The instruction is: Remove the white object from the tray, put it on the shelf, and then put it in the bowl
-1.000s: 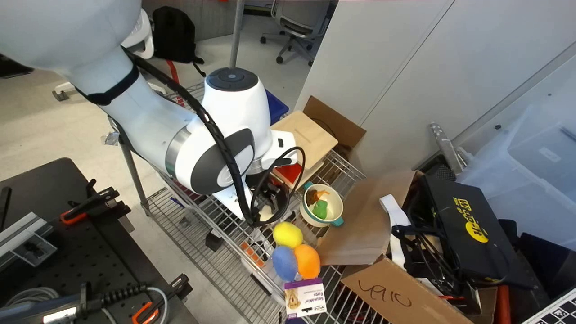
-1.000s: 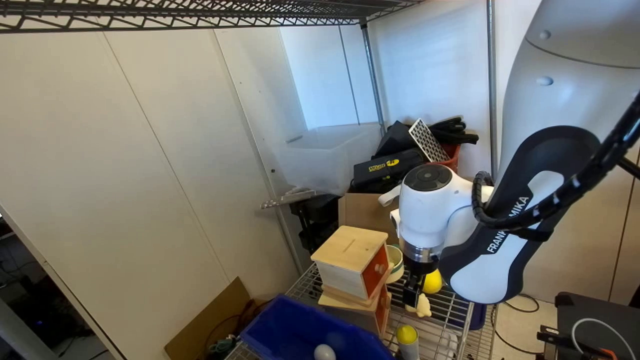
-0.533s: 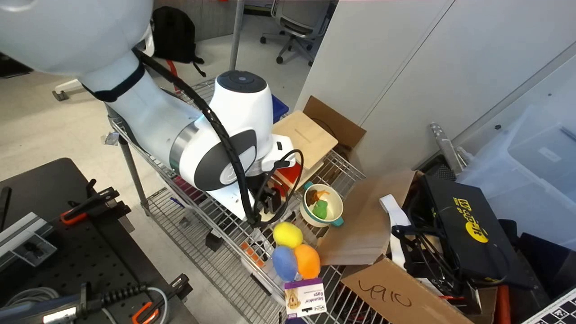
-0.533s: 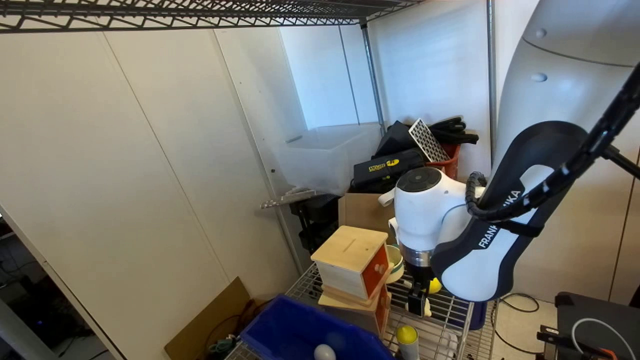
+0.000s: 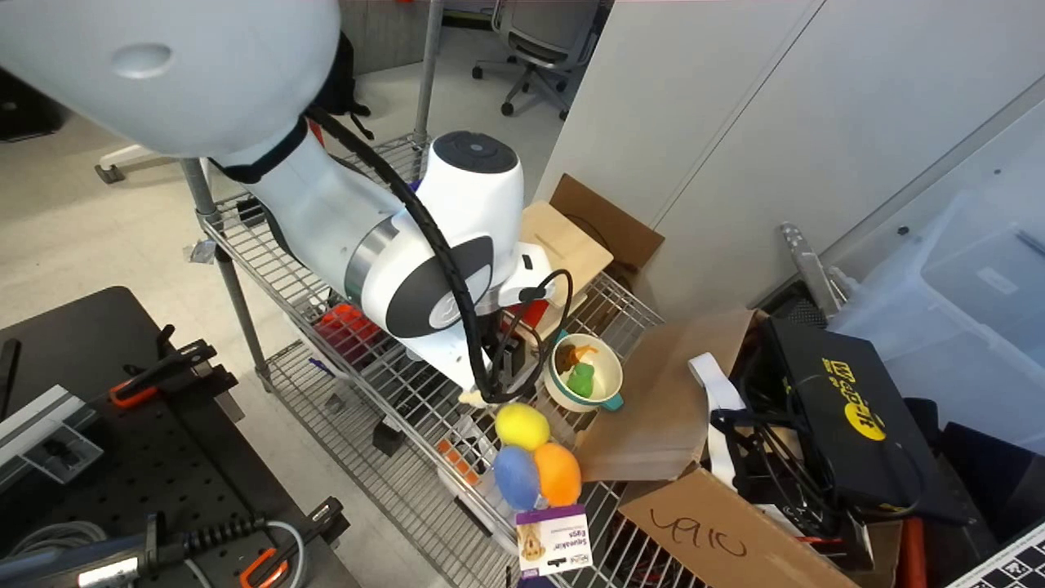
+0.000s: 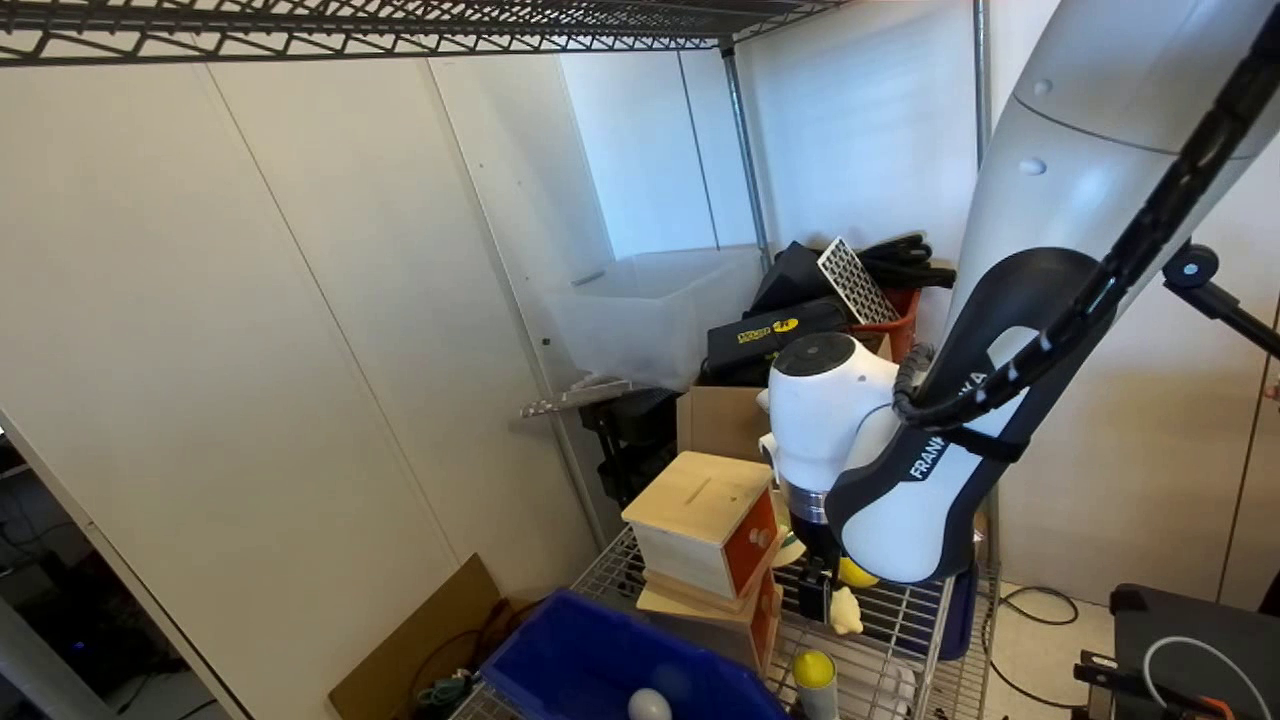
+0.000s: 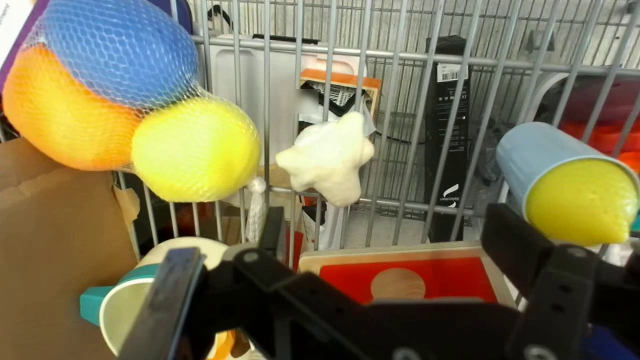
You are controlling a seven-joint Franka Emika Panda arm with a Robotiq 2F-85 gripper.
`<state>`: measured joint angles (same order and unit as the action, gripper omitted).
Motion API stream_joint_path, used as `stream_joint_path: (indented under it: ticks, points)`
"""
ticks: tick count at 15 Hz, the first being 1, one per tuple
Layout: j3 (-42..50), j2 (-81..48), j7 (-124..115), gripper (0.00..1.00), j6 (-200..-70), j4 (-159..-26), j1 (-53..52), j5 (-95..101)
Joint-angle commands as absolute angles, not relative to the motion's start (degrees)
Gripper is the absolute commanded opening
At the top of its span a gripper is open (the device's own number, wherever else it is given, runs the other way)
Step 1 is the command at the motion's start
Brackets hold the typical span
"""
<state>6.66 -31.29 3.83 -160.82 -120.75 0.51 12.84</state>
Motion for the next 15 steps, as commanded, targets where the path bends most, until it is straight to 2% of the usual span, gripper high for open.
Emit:
stream_joint_path:
  ticks: [1, 15]
  points:
    - [5.0, -34.0, 6.5, 1.00, -158.6, -116.9, 2.5, 11.5]
    - [5.0, -42.1, 6.9, 1.00, -154.3, -109.4, 3.8, 10.6]
